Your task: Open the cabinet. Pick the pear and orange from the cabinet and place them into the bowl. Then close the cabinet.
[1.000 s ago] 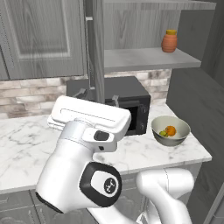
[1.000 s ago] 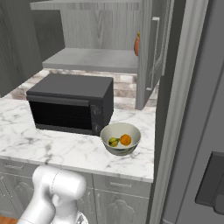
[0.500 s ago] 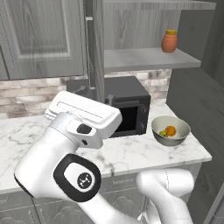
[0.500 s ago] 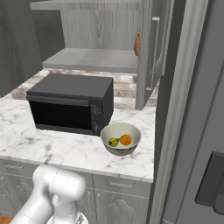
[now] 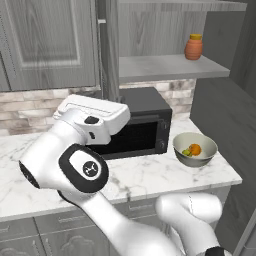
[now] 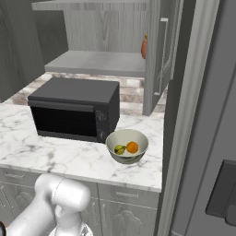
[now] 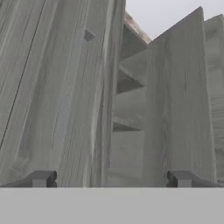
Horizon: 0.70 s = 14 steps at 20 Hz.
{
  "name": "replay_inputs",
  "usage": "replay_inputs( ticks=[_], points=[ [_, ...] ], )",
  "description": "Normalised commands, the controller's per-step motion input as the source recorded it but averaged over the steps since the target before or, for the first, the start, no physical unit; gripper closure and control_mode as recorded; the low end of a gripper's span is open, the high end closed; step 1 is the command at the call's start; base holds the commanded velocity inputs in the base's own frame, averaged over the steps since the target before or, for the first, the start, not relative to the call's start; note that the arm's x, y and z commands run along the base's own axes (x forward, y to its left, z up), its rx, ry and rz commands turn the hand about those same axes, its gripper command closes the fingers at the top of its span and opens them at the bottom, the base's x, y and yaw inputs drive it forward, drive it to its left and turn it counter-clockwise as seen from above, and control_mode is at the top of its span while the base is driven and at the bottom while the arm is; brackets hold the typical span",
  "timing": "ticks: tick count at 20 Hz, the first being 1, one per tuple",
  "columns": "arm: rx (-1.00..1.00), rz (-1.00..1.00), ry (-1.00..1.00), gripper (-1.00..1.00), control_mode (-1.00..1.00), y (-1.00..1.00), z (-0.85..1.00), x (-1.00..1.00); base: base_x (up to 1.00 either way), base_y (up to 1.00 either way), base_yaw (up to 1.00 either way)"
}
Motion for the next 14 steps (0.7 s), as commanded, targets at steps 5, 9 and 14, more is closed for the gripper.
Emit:
replay_inputs(
  ticks=[5,9,14],
  points=[
    [0.05,-0.03,0.13,-1.0,-1.0,0.05,-0.19,0.88,0.0,0.0,0.0],
    [0.0,-0.02,0.07,-1.0,-1.0,-0.04,-0.06,0.59,0.0,0.0,0.0],
    [0.06,0.0,0.02,-1.0,-1.0,-0.43,-0.02,0.3,0.0,0.0,0.0]
  ],
)
